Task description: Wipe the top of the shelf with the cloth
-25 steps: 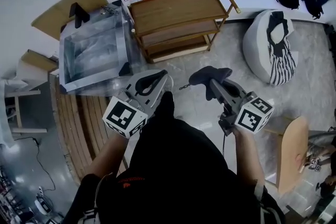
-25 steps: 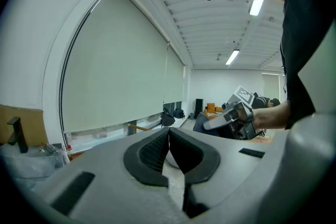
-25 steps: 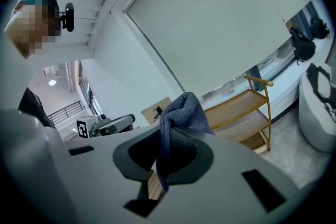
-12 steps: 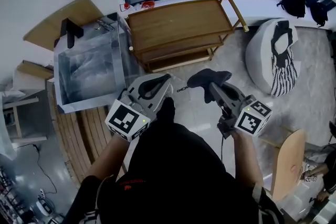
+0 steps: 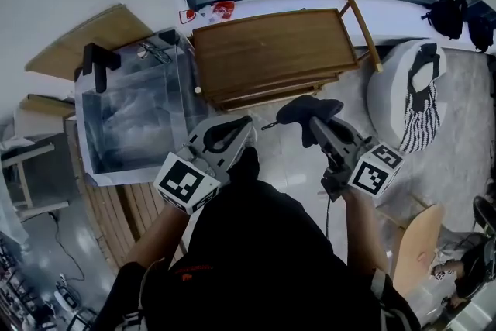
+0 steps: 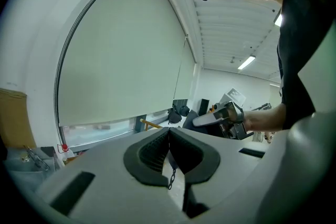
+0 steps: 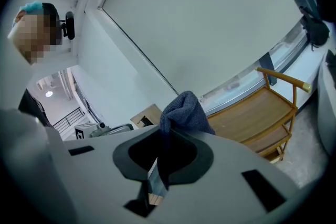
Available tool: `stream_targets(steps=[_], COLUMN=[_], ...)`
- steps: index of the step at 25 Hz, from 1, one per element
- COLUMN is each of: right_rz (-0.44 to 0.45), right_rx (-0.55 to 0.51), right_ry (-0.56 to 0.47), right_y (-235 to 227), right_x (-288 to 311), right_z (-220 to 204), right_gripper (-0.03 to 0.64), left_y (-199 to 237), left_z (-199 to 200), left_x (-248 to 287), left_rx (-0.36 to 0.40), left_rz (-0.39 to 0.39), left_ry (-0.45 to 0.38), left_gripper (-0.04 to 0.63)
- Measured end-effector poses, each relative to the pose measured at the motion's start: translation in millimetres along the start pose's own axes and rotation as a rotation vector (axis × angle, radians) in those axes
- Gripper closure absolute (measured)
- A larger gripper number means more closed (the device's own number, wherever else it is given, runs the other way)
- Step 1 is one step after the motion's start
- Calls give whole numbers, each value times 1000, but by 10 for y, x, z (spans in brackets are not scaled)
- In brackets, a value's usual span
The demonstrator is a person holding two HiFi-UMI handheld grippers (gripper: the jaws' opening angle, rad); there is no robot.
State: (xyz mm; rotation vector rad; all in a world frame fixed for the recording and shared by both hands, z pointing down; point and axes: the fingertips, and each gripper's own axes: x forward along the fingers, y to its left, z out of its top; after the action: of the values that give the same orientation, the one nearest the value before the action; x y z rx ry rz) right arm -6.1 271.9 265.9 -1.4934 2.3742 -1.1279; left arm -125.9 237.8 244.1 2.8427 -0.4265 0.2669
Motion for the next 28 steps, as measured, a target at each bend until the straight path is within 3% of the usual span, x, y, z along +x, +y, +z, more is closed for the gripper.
stream_targets(steps=[15, 28], right_rz=[-7, 27], right_rx=[-14, -18], right_ry=[67, 115], right_y=[-265, -432], right_x=[936, 1312], right_z=[602, 754], right_gripper=[590, 590], left_y=[1028, 1403], left_z=[193, 243], left_x=[242, 285], left_rx=[-61, -123], left_rz=[28, 108], left_ry=[-31, -14], left_gripper=[575, 575])
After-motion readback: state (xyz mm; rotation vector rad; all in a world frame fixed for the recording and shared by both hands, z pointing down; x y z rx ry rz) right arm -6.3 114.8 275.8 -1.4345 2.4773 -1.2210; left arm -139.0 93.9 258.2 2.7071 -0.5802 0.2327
